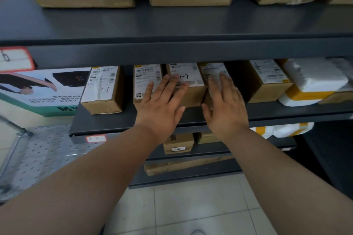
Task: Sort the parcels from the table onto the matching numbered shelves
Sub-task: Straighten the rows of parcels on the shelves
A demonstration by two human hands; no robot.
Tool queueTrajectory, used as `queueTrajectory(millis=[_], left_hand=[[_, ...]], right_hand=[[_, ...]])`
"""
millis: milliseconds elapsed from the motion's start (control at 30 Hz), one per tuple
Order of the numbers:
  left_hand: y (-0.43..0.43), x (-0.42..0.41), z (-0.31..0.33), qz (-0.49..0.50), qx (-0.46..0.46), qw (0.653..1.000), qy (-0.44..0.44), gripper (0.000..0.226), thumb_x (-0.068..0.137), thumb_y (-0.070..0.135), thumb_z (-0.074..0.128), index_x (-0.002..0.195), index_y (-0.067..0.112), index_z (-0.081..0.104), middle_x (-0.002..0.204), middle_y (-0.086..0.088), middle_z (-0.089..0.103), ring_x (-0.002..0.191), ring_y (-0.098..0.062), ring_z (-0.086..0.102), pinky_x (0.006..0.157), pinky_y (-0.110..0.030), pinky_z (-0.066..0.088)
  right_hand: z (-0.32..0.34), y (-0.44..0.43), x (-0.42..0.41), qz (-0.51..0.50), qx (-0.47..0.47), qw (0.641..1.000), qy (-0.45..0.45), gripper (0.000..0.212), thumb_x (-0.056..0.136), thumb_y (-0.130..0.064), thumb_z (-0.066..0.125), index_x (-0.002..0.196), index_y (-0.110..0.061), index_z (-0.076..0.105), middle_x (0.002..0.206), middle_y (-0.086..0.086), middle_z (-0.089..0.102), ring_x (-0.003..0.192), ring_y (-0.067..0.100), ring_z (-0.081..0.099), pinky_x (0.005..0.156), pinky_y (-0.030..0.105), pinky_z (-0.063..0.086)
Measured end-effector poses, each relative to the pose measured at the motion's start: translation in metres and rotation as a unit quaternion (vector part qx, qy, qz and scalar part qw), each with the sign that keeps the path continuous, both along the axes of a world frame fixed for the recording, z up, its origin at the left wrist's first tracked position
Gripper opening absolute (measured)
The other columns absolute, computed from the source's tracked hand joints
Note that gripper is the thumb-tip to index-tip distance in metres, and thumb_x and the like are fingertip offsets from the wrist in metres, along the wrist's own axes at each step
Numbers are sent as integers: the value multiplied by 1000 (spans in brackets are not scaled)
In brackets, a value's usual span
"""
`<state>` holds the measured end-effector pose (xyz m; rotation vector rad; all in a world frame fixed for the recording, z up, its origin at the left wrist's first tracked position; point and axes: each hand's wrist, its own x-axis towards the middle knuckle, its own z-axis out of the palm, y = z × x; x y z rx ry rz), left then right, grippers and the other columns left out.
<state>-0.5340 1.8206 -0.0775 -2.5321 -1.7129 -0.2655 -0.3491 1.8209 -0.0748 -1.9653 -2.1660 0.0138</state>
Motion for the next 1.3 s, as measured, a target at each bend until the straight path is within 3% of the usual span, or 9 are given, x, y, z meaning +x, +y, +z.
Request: queueTrajectory(millis=[133,433,600,767,867,967,1133,1300], left_hand=[[6,20,6,14,-4,1000,-6,61,100,37,16,151,22,-16,162,1,-7,148,-17,-10,119,-42,-11],[16,29,1,35,-37,998,-26,76,96,7,37,152,24,-10,161,7,-12,147,-13,-15,117,-30,-13],[15,32,4,37,-35,999,-5,74,97,17,36,151,22,-15,161,3,-14,147,-16,-17,119,-37,-12],[5,57,6,-59,37,997,22,70,98,26,33,149,20,-13,162,-3,-5,148,-21,-10,120,-44,-8],[1,87,6,-81,51,995,10,67,99,27,34,152,18,-7,162,-4,0,149,-21,-4,120,-45,-3],[-5,116,2,-76,46,996,14,64,101,30,30,153,18,-5,162,-3,-1,149,-20,-5,119,-43,-7],[-11,168,-3,-19,6,1000,24,63,103,33,25,152,20,-12,162,-2,-11,148,-20,-13,119,-42,-10],[-20,205,1,40,-5,999,5,64,102,35,27,152,21,-11,162,-2,-9,148,-21,-11,120,-44,-9]], right_hand=[[-13,2,28,-24,-77,996,-41,66,100,-40,35,154,-28,-1,161,6,-9,148,26,-9,120,41,3],[-15,16,35,-31,-97,993,-52,63,102,-39,30,153,-27,-5,161,6,-12,148,27,-11,119,40,7],[-13,12,36,-10,-67,996,-62,64,102,-39,31,154,-23,-2,161,10,-9,148,28,-11,119,40,2],[-16,-4,61,4,76,996,-53,59,92,-30,49,146,-9,37,153,20,30,144,38,22,114,46,14],[-14,-6,89,-9,114,992,-57,60,92,-27,55,146,-8,37,153,21,31,144,38,22,114,47,13],[-14,-5,120,-14,126,990,-63,59,94,-27,54,147,-9,35,153,20,30,144,37,21,117,48,11],[-7,-6,165,59,157,982,-89,58,91,-34,35,143,-9,40,151,18,35,143,36,24,118,48,12],[3,-5,209,89,181,975,-89,54,92,-27,47,143,-9,39,152,16,33,145,34,20,117,47,7]])
